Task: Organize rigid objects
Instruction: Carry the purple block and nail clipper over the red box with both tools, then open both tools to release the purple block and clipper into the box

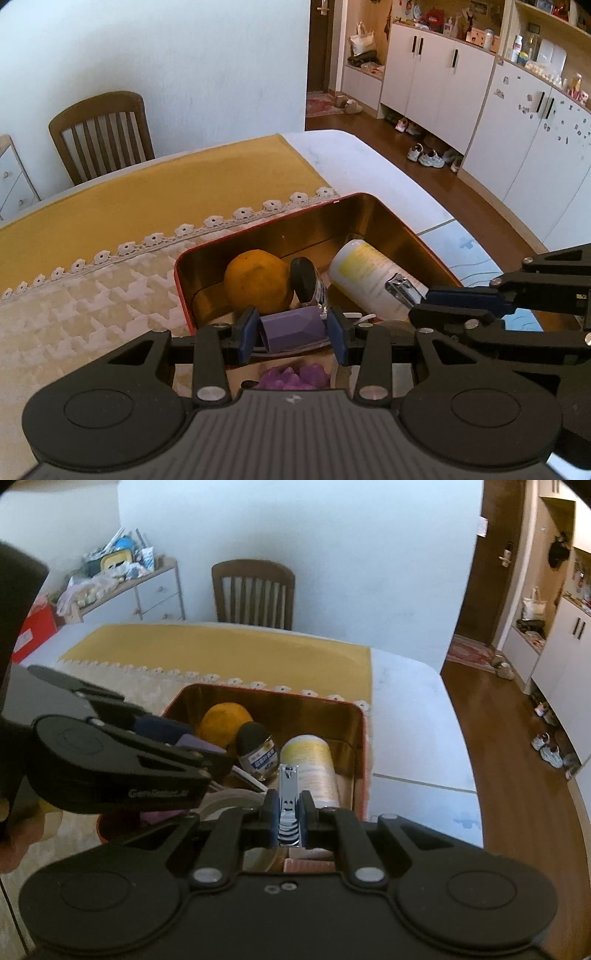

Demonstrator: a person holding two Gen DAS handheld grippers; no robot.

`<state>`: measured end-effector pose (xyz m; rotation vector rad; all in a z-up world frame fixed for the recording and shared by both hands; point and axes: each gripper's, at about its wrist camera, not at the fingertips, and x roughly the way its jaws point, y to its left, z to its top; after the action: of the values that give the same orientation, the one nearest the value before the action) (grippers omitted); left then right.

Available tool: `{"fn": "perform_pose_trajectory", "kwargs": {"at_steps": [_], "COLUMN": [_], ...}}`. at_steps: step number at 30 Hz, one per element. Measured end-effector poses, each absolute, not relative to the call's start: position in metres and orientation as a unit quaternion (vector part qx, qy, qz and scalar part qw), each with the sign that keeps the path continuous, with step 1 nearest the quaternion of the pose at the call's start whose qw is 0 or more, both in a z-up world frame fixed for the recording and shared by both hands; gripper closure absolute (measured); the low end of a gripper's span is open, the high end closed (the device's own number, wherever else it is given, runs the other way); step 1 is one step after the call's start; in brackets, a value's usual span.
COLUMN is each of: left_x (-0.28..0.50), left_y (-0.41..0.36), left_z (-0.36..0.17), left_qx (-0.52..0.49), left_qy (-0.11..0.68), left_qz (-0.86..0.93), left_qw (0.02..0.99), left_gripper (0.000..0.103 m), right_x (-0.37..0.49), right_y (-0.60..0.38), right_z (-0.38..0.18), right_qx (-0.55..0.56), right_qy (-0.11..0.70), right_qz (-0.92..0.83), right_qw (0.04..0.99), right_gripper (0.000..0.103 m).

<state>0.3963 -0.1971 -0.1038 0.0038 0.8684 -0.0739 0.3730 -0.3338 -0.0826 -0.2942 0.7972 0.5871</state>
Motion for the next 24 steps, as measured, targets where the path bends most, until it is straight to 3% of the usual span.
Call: {"fn": "perform_pose_trajectory", "kwargs": {"at_steps": [9,16,21,24], "left_x": [0.402,0.402,0.394,0.387], "left_y": [-0.2,-0.198,-0.198,-0.198], "left_z": [-0.11,-0.111,-0.104,-0.098], "left_qx": [-0.001,-0.019,-0.019,-0.019], "left_qy": [0.421,0.429,0.422,0.415], "left_qz": [-0.046,-0.047,-0.043,-0.044], "left_qw": [0.906,0.902,0.906,0.909], "left_gripper": [0.063,0.063,0.052,0.052], "right_x": [0.379,0.378,0.375,0.372], "right_y": [-0.333,-0.338,-0.343,-0.345], "right_z": [-0.084,-0.081,-0.076,-0.072], "right_qx": [-0.148,-0.14,-0.129,-0.124], "right_qy": [0.383,0.382,0.378,0.376], "right_qz": [0.29,0.283,0.283,0.284], "right_qw": [0.864,0.869,0.872,0.873], "right_gripper": [0.093,0.084,0.081,0.076]}}
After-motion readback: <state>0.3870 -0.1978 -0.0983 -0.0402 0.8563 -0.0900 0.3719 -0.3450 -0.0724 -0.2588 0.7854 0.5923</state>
